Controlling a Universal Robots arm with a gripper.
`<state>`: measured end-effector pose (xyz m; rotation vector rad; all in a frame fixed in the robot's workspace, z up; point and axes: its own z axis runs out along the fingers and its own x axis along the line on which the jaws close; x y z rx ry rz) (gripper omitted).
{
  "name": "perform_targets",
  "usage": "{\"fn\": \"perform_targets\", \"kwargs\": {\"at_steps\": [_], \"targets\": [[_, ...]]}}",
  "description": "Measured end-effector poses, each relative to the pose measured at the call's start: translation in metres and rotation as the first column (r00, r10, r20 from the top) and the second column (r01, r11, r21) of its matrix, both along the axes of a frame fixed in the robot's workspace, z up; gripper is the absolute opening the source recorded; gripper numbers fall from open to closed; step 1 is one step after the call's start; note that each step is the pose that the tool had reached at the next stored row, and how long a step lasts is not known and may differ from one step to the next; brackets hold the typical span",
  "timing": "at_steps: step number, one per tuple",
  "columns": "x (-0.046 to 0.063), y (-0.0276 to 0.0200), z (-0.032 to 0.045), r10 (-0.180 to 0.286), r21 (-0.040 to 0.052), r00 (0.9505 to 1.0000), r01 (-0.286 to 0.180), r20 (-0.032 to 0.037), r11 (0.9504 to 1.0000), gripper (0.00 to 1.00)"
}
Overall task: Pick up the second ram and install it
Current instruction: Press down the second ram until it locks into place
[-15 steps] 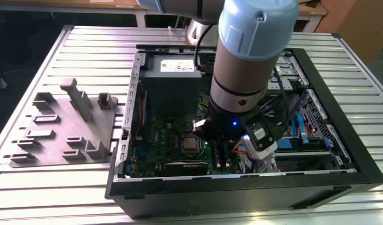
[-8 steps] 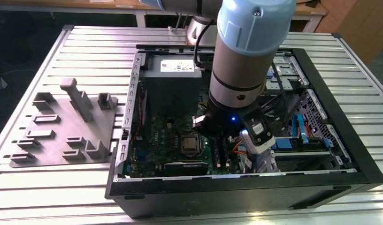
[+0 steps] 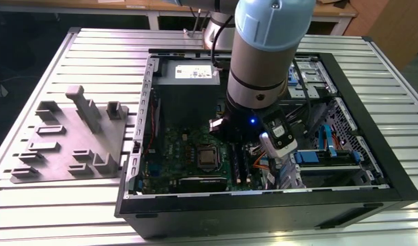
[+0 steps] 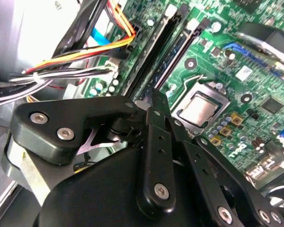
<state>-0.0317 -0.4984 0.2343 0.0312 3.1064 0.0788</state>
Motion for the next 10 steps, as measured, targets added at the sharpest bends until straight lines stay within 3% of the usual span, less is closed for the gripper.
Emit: {"fn": "perform_targets", "kwargs": {"at_steps": [10], "targets": [[0.0000, 0.0005, 0.0043, 0.000, 0.0000, 1.0000, 0.000, 0.0000, 1.0000, 0.10]]}}
